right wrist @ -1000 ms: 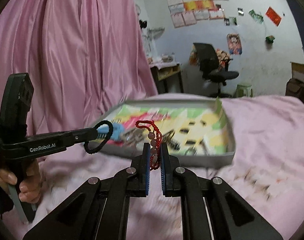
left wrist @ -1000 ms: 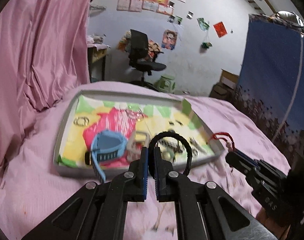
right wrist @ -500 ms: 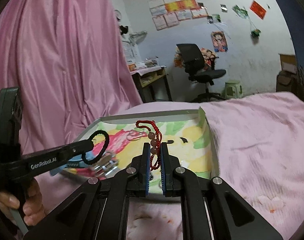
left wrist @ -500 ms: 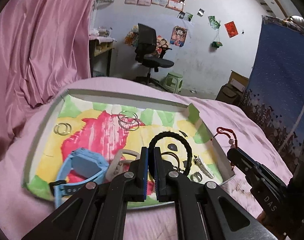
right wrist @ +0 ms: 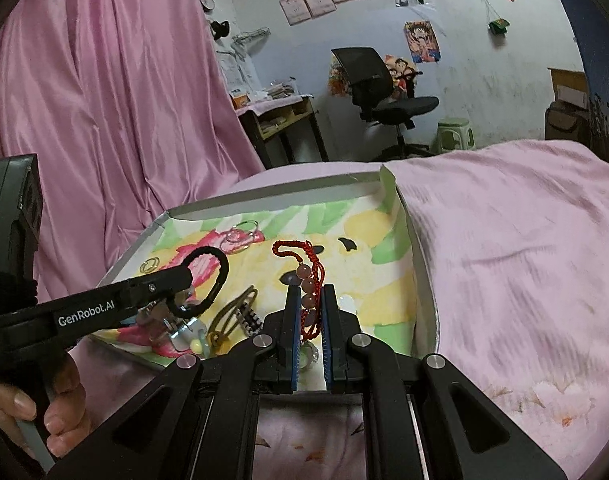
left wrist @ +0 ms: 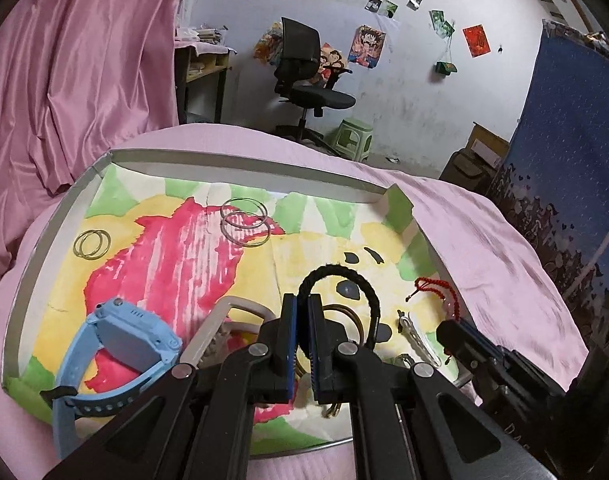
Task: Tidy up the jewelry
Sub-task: 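Carry the hair tie and red bracelet into the tray and open both tools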
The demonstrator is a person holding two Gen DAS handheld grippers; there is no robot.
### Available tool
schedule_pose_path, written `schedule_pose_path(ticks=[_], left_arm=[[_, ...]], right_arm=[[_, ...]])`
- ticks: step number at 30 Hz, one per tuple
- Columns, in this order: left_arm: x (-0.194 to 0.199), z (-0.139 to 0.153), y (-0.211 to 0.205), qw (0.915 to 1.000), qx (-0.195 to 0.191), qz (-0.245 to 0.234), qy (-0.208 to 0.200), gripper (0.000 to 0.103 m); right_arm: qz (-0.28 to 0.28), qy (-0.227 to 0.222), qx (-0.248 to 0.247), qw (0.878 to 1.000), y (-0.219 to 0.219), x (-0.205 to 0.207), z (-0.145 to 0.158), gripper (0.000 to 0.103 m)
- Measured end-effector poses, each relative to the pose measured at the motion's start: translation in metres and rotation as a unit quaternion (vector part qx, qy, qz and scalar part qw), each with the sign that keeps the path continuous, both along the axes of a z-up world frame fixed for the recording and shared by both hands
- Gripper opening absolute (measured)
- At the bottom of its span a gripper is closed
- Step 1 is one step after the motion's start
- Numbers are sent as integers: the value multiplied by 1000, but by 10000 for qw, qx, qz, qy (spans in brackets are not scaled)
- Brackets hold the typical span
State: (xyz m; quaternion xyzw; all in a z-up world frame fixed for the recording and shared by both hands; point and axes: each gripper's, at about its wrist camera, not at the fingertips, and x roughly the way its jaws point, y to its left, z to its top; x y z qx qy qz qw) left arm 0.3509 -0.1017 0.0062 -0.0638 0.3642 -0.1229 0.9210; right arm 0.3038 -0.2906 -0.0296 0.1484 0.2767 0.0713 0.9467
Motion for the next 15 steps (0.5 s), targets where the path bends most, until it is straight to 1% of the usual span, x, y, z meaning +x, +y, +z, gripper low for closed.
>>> schedule_pose_path(ticks=[5, 9, 15], left_arm=[[3, -1, -4, 9999, 152, 6, 4, 6], [7, -1, -10, 9992, 394, 3, 48, 6], [15, -4, -25, 9938, 1084, -115, 197, 6]], right_arm=[[-16, 136, 52, 9999, 0, 4, -8, 8], [-1, 276, 67, 9996, 1, 6, -15, 8], [7, 337, 84, 9994, 2, 8, -18, 8]])
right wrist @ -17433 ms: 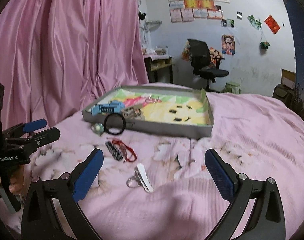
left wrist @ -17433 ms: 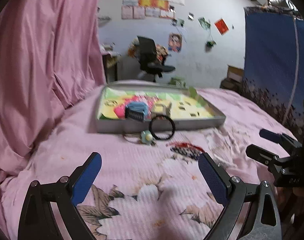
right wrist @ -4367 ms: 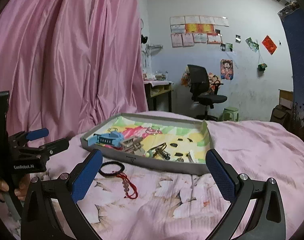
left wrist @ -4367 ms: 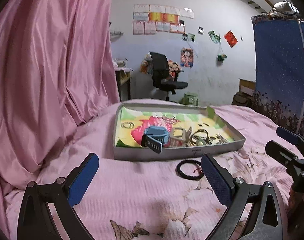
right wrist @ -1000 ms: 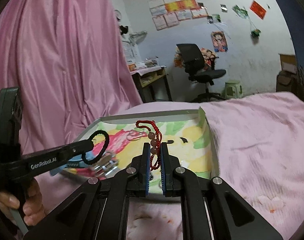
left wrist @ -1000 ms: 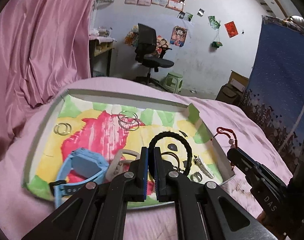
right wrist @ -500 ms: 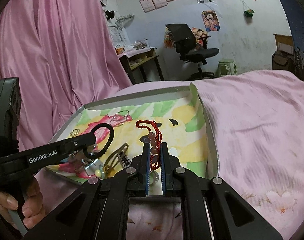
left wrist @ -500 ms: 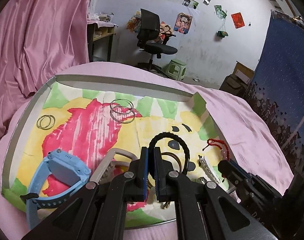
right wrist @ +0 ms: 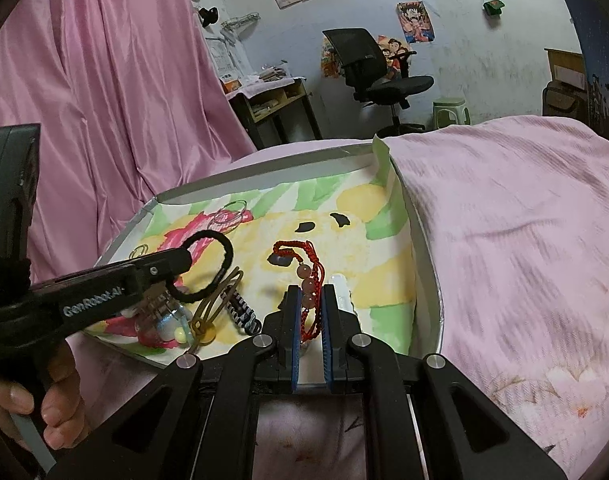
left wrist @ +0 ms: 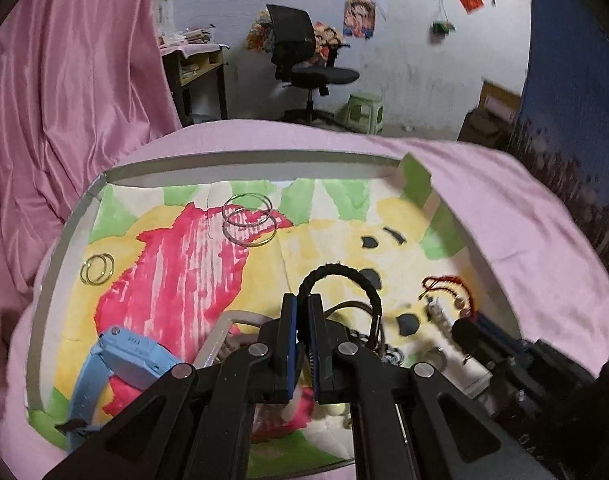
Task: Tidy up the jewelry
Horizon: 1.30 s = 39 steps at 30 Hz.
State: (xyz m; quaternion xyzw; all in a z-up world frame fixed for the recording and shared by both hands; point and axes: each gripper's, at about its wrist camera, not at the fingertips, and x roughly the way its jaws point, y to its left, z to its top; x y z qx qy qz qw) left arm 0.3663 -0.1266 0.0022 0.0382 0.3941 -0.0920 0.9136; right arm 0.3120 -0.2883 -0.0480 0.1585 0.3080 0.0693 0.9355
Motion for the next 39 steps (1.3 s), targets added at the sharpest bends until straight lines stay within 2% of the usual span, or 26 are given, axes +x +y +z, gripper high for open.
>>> schedule_pose_path(ticks=[3, 7, 21, 22, 24, 26, 28, 33, 39], left_arm=[[2, -1, -3, 9998, 180, -66, 81, 6], [3, 0, -5, 9996, 220, -93, 136, 6], [-1, 1, 6, 9997, -181, -32, 164, 8], [-1, 1, 6, 9997, -200, -37, 164, 10], [-2, 2, 7, 9995, -270, -55, 130, 21], [-5, 5, 9, 9994, -330, -39, 7, 40], [-9, 9, 12, 9991, -402, -19, -146, 43], [-14, 11, 19, 9985, -485, 74, -261, 45], [-24, 16, 30, 9966, -622, 223, -483, 61]], right_arm=[[9, 32, 5, 10000, 0, 1, 0, 9], [18, 56, 5, 10000, 1, 2, 0, 9], [45, 74, -18, 10000, 1, 3, -2, 11], [42, 73, -20, 10000, 1, 3, -2, 12], [40, 52, -13, 10000, 0, 3, -1, 16], [27, 16, -8, 10000, 0, 1, -1, 23], [10, -21, 5, 10000, -1, -1, 0, 29], [-33, -117, 101, 9999, -5, -5, 1, 30], [-110, -389, 157, 9991, -7, -12, 8, 45]])
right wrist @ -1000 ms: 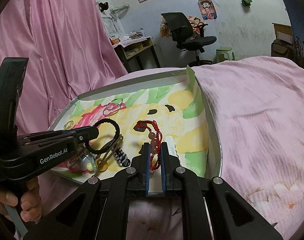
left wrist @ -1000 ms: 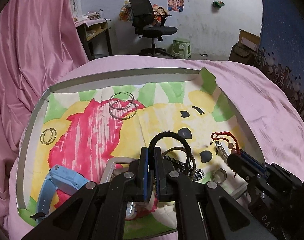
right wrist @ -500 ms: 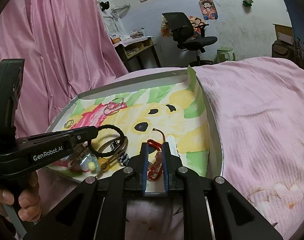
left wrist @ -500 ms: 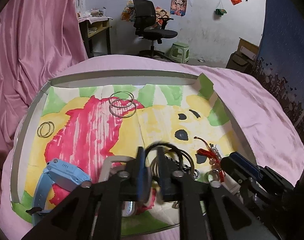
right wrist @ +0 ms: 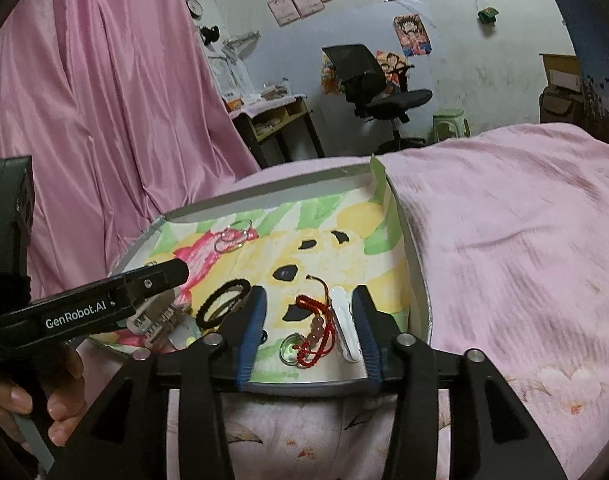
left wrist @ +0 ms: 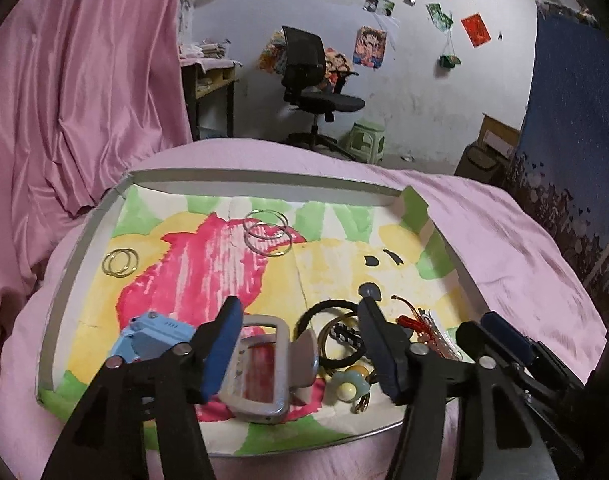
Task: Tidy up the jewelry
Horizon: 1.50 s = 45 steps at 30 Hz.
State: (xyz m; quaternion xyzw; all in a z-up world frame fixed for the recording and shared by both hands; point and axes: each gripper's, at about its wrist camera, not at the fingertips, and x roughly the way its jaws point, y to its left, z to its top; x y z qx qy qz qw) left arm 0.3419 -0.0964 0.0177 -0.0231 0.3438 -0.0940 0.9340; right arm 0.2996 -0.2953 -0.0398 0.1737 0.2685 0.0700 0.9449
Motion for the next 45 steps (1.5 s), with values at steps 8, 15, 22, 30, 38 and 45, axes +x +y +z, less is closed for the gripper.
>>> schedule_pose_path(ticks=[8, 15, 22, 30, 38, 45], left_arm=[[-27, 13, 21, 9988, -87, 293, -377, 87], [-50, 23, 31, 9965, -64, 444, -709, 96], [-74, 34, 42, 9931, -39, 569, -1023, 99], [-105, 45, 61, 9894, -92, 754, -1237, 102], [-135, 53, 71, 9869, -28, 747, -1432, 103], [-157, 52, 75, 9850, 79, 729, -1563, 103]], right_arm=[[-123, -476, -1, 9988, -3, -19, 15, 69], [-103, -762, -109, 9970, 0, -34, 32, 85], [-41, -984, -240, 9949, 5, -50, 50, 92], [50, -1100, -331, 9934, 14, -75, 65, 99], [152, -1215, -395, 9917, 21, -106, 74, 102], [177, -1278, -436, 9907, 28, -129, 79, 102]])
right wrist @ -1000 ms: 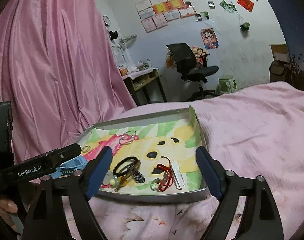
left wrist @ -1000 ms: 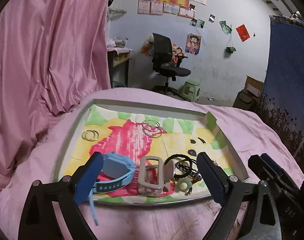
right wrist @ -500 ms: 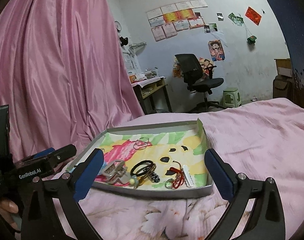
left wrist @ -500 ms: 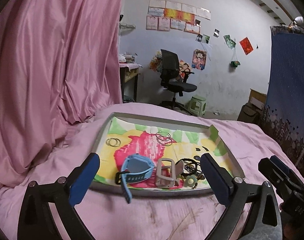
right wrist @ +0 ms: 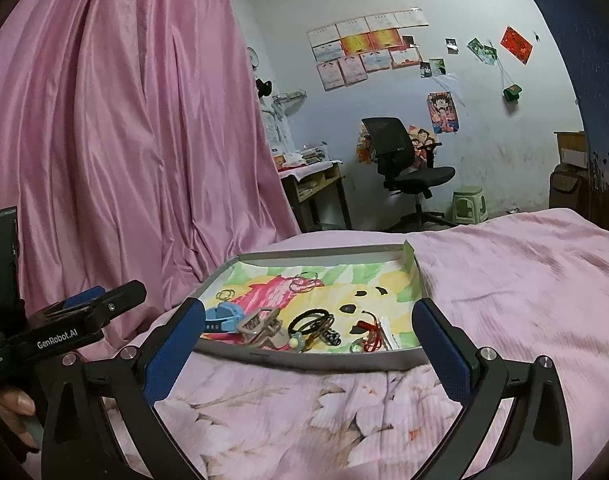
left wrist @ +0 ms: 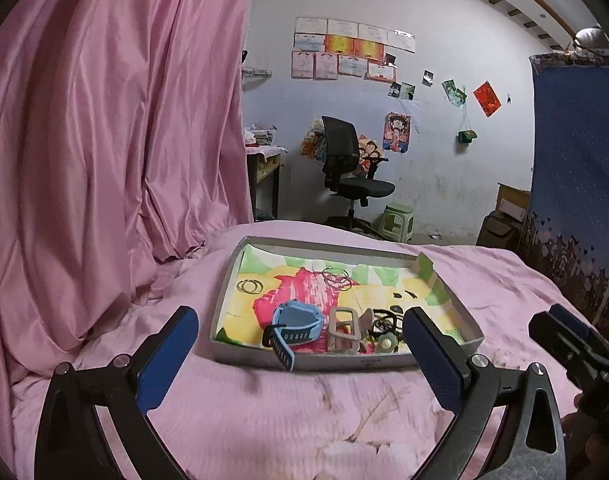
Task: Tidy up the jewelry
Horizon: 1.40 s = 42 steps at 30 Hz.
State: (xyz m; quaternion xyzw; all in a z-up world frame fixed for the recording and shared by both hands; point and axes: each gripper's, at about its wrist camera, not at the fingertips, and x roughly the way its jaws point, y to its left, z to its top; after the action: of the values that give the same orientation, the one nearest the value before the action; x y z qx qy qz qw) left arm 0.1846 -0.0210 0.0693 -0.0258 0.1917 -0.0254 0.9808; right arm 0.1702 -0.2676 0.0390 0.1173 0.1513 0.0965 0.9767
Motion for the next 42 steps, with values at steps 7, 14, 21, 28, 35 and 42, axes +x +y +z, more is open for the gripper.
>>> schedule_pose_path(ticks=[7, 14, 21, 28, 35, 42], left_arm=[[-24, -5, 4, 9999, 53, 26, -90, 103], [-47, -4, 10, 9997, 69, 96, -194, 103], [-70, -4, 15, 9995, 124, 104, -284, 103], [-90, -7, 21, 9991, 134, 171, -367, 103], [-107, -10, 26, 9987, 95, 233, -445, 103], [-124, -17, 29, 9980, 158, 295, -540, 103]], right_arm=[[5, 8, -41, 10000, 3, -17, 0, 102], [6, 6, -87, 10000, 6, -35, -1, 102], [-31, -75, -114, 9999, 10, -61, -1, 102], [-85, -163, -217, 9996, 15, -88, -3, 102], [-142, -226, -283, 9992, 19, -104, -2, 102], [-244, -300, -355, 9986, 24, -116, -3, 102]])
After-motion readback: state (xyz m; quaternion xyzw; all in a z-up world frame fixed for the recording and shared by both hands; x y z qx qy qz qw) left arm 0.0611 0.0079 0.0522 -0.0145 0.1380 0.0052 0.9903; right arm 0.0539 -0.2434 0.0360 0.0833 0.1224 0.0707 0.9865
